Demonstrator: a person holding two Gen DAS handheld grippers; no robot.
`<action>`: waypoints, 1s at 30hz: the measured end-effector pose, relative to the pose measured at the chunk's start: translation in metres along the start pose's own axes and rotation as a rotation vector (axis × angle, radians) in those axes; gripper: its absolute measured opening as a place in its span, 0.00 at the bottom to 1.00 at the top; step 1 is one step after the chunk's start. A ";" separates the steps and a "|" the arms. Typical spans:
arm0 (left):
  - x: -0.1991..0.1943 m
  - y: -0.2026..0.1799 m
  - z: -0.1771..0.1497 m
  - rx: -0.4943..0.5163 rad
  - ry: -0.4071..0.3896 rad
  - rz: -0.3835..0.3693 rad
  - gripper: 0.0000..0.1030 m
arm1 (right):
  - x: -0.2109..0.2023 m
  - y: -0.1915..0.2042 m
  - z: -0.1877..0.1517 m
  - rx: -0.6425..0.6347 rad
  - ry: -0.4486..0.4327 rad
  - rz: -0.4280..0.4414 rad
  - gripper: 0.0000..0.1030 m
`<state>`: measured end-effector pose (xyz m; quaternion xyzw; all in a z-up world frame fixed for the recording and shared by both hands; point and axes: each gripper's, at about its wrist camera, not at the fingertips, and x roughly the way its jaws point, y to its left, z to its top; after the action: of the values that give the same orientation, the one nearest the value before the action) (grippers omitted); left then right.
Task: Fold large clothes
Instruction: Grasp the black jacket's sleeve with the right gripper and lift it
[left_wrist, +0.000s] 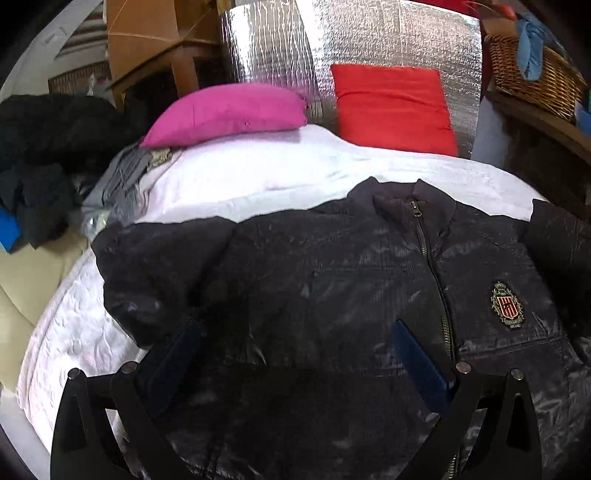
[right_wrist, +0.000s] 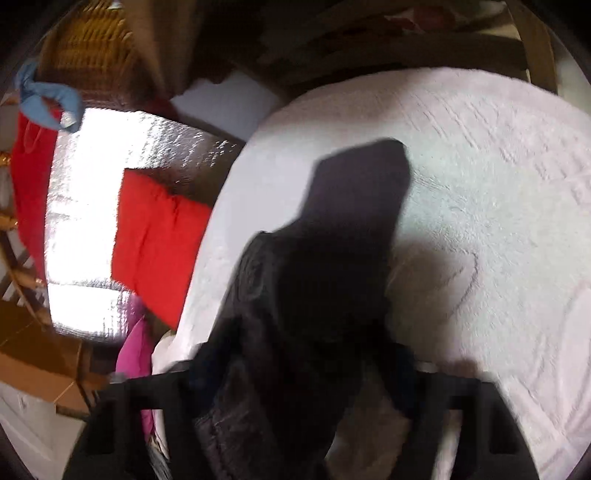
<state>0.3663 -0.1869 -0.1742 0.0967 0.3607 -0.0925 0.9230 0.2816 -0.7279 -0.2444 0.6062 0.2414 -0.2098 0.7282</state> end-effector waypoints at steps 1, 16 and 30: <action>0.000 0.003 0.000 -0.006 -0.002 0.001 1.00 | 0.002 0.002 0.002 -0.014 -0.007 -0.004 0.27; -0.025 0.101 0.013 -0.242 -0.052 0.094 1.00 | -0.072 0.155 -0.182 -0.438 0.102 0.290 0.16; -0.027 0.095 0.007 -0.210 -0.014 -0.111 1.00 | -0.084 0.091 -0.282 -0.351 0.462 0.451 0.91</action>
<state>0.3748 -0.0940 -0.1399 -0.0213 0.3669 -0.1061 0.9239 0.2414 -0.4333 -0.1644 0.5414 0.2921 0.1431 0.7753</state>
